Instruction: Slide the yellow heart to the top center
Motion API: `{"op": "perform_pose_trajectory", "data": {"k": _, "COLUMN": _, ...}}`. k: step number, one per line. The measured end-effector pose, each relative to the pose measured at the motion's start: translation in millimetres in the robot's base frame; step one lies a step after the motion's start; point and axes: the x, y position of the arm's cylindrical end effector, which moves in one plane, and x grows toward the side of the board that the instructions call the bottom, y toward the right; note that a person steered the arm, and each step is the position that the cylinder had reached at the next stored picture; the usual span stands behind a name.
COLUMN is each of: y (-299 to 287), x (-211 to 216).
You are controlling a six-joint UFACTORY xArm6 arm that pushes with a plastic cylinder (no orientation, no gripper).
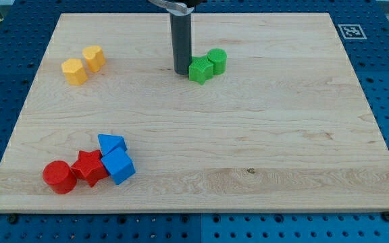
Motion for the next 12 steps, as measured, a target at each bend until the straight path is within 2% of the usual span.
{"op": "perform_pose_trajectory", "data": {"k": 2, "y": -21, "x": 68}}
{"op": "perform_pose_trajectory", "data": {"k": 4, "y": -21, "x": 68}}
{"op": "perform_pose_trajectory", "data": {"k": 5, "y": -39, "x": 68}}
{"op": "perform_pose_trajectory", "data": {"k": 6, "y": -79, "x": 68}}
{"op": "perform_pose_trajectory", "data": {"k": 8, "y": -121, "x": 67}}
{"op": "perform_pose_trajectory", "data": {"k": 9, "y": -170, "x": 60}}
{"op": "perform_pose_trajectory", "data": {"k": 12, "y": -219, "x": 47}}
